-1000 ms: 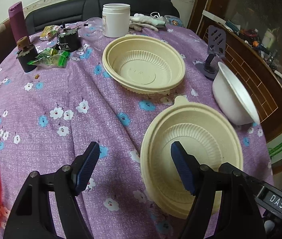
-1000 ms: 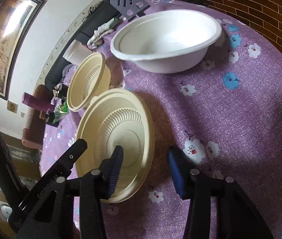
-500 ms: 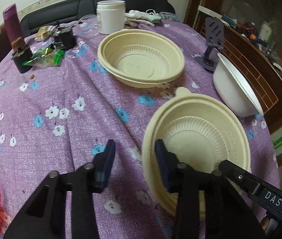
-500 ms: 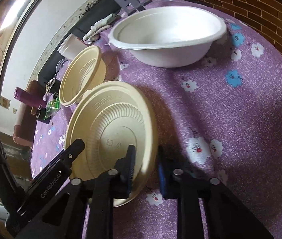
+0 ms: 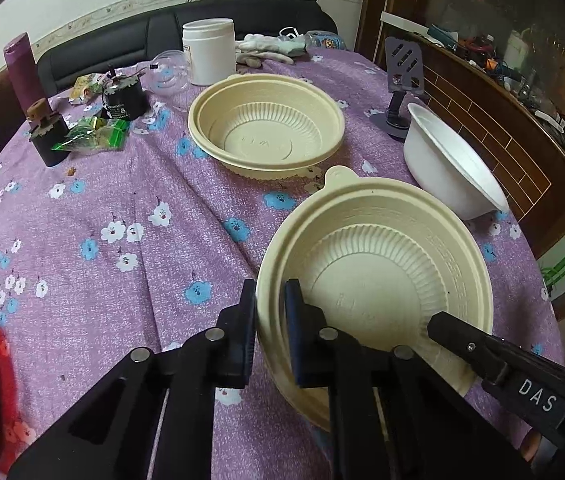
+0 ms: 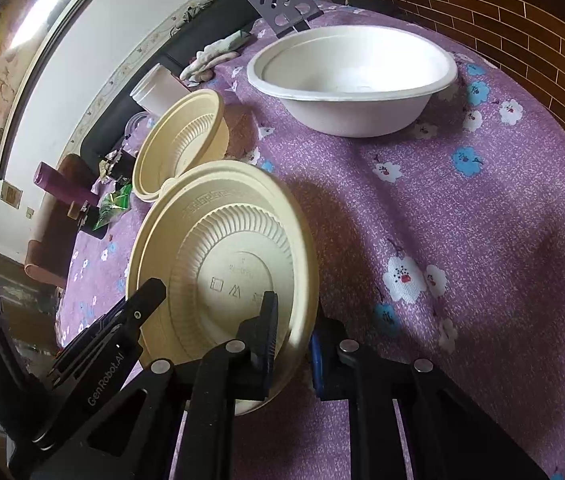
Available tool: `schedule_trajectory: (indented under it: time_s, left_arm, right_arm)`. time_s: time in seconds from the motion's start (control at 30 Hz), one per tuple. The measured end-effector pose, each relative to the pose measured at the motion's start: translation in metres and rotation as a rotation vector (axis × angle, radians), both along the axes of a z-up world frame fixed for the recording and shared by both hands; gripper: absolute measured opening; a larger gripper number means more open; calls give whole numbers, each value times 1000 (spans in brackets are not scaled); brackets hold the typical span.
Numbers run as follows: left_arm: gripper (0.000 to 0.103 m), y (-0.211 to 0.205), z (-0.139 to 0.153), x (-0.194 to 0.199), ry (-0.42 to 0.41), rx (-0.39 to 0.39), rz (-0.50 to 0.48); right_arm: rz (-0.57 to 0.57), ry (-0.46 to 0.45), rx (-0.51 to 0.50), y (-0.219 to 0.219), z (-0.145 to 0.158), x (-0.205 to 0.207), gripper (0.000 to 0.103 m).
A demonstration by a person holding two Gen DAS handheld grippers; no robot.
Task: Organize plates and bowls
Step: 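Grasp the large beige bowl rim with the left tool, then lift the beige bowl with the left tool and carry it toward the plate stack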
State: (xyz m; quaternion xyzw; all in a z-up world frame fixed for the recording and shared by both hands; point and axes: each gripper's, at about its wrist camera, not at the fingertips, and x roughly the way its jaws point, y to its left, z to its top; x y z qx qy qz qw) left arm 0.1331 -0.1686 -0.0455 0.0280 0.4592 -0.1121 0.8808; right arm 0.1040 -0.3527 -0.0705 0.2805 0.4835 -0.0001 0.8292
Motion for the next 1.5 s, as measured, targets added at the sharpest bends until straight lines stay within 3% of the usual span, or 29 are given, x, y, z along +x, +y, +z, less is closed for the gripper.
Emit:
schedule_trajectory:
  time_s: [0.77, 1.5]
  left_arm:
    - [11, 47, 10, -45, -14, -2, 74]
    - [11, 100, 7, -71, 3, -12, 148]
  right_arm:
    - [87, -28, -29, 48, 16, -38, 14]
    - [185, -29, -59, 102, 19, -50, 14]
